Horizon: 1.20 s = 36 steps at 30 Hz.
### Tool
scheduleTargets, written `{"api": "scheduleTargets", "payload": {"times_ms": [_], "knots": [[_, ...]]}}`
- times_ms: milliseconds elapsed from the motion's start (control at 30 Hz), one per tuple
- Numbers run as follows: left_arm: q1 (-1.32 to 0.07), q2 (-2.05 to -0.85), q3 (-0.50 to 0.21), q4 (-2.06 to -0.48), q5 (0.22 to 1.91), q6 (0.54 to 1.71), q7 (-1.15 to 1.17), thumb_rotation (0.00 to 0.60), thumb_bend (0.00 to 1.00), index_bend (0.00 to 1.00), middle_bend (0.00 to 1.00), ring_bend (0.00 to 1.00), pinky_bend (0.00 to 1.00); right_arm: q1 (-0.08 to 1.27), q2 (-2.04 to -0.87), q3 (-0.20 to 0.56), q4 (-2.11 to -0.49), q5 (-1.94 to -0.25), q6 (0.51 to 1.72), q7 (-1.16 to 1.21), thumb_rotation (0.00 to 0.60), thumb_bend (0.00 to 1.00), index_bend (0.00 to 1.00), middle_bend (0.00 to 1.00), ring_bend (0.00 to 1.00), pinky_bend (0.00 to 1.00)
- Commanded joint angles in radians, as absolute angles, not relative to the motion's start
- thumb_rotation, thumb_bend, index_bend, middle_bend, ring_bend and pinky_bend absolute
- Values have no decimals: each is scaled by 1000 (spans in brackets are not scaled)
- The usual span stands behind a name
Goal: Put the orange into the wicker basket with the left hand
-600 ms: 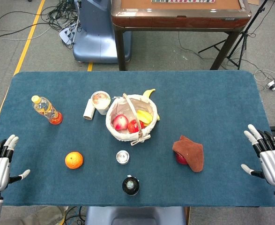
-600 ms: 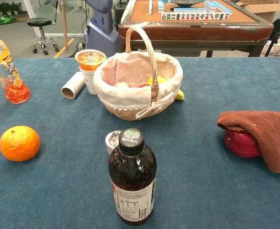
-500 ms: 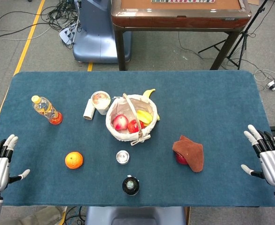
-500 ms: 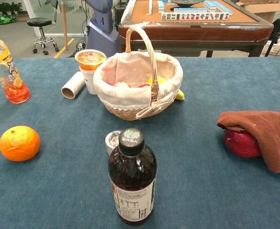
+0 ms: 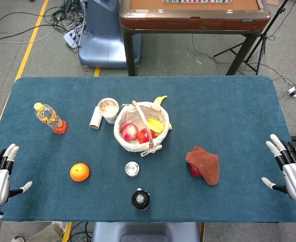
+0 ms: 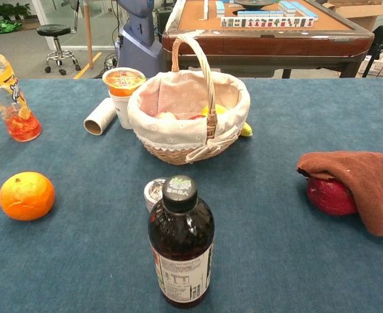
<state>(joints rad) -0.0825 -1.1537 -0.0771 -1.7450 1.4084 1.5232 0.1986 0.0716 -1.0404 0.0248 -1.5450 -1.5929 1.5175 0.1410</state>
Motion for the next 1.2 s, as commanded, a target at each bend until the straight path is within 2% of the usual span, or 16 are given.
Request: {"api": "scheduleTargets", "payload": {"times_ms": [33,233,367,800,1033,1200], "knots": [[-82,-1156,-78,-1742,1412,1525,195,600,88,0,0,0,0,71,-1040,25,-1545,-1594,1520,141,600,3,0,0,0,14],[-93,-1178,-86,-1696,1448,1535,151,600,88,0,0,0,0,68,-1036,29,-1551,-1594,1529,139,600,4,0,0,0,14],[-123,-1166,-72,-1660,1504,1497,81,600,88,0,0,0,0,67,-1030,33,-1558,-1592,1535,135,600,3,0,0,0,14],[-290,-1128,-11,-1613,1637,1242,52,600,88,17,0,0,16,62,-1030,30,-1560,-1593,1535,133,600,3,0,0,0,14],[-375,-1166,-13,-1583,1640,1129,84,600,88,27,0,10,93,63,-1032,29,-1559,-1595,1532,134,600,4,0,0,0,14],[-410,-1181,-15,-1571,1618,1073,103,600,88,74,0,95,179,63,-1033,29,-1558,-1596,1533,135,600,4,0,0,0,14]]}}
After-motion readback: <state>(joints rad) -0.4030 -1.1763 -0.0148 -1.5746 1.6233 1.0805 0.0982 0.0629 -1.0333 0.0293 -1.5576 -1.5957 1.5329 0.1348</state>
